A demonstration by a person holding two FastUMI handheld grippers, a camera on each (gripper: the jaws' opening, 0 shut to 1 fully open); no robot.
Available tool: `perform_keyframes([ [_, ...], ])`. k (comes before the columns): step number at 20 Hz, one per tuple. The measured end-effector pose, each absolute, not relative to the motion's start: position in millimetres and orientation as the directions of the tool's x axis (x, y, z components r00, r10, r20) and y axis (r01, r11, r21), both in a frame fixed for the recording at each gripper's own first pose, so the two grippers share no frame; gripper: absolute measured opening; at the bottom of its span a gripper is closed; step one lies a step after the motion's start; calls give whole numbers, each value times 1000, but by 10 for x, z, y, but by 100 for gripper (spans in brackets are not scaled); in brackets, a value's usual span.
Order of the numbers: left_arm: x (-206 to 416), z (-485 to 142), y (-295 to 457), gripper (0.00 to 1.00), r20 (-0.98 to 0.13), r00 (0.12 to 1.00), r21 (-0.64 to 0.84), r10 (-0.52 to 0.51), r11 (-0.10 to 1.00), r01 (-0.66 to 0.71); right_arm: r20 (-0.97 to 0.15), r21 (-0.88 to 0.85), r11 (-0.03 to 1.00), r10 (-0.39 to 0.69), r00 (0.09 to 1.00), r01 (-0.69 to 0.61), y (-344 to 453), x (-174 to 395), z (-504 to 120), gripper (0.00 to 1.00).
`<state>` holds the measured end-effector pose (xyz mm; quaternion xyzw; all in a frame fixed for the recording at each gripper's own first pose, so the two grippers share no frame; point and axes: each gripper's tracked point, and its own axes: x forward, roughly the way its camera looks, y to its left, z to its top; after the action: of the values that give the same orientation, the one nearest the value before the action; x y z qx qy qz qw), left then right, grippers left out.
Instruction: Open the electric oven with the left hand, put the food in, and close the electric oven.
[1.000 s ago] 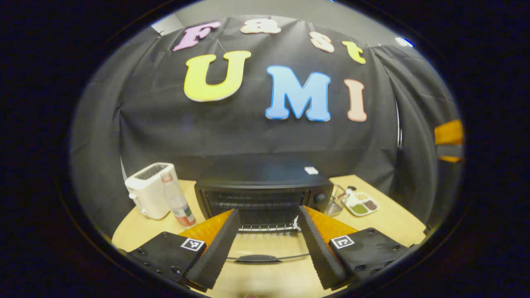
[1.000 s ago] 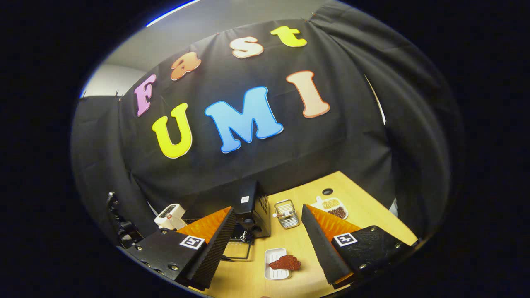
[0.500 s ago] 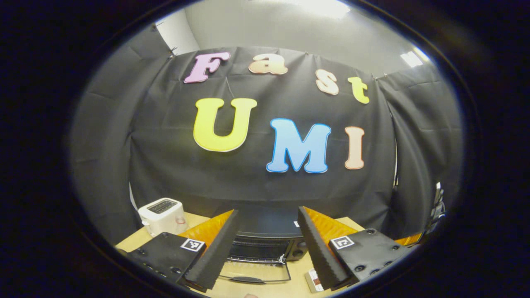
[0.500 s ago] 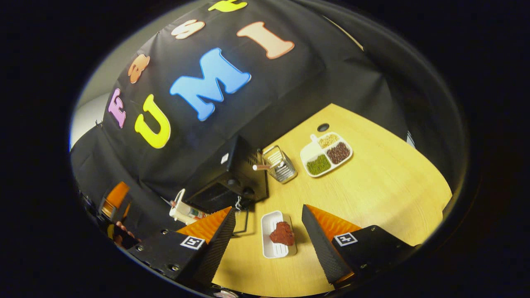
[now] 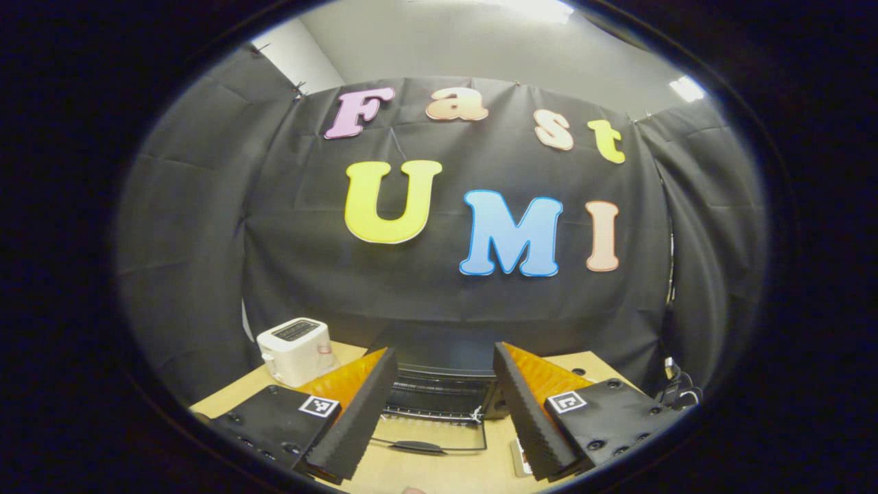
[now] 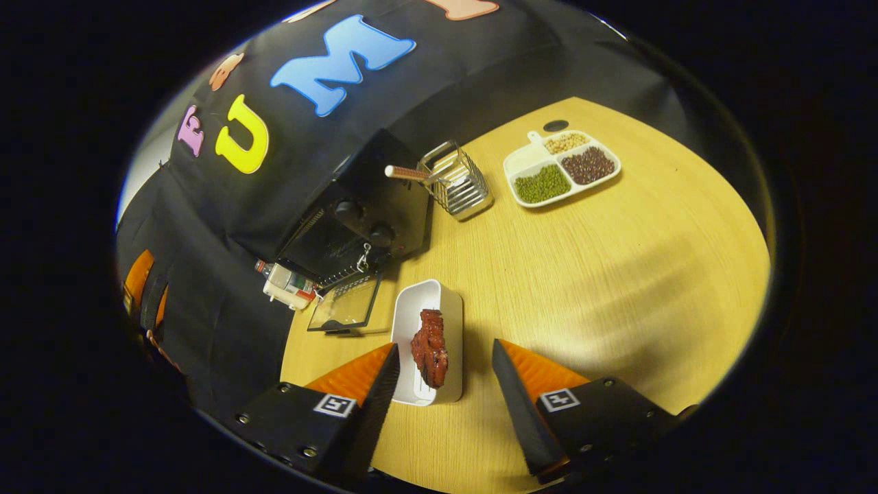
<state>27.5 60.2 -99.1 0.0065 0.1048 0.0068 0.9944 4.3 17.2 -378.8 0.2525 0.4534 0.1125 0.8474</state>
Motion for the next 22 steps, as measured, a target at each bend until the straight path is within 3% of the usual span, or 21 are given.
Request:
perform_keyframes([
  [3,130,-998,675,99,-210,975,24,71,997,-68,-704,575,817,468,534,42,250,97,-3862,65],
  [4,86,-995,701,99,-210,974,25,86,996,-83,-691,606,795,502,521,38,327,93,-3864,47],
  [6,4,-1027,730,99,-219,969,25,111,994,-108,-679,624,781,526,512,27,407,87,-3896,44],
  [8,-45,-1050,731,99,-225,967,26,123,992,-121,-685,618,786,527,504,18,405,100,-3844,12],
  [15,107,-1063,672,99,-213,976,24,52,999,-48,-630,650,759,565,532,-36,441,46,-3520,12],
  [21,375,-1014,826,99,-186,981,0,-46,999,47,-492,774,633,589,641,12,715,115,-2764,12],
  [22,409,-1016,883,95,-180,982,16,-54,998,58,-465,790,612,594,656,6,794,123,-2631,12],
])
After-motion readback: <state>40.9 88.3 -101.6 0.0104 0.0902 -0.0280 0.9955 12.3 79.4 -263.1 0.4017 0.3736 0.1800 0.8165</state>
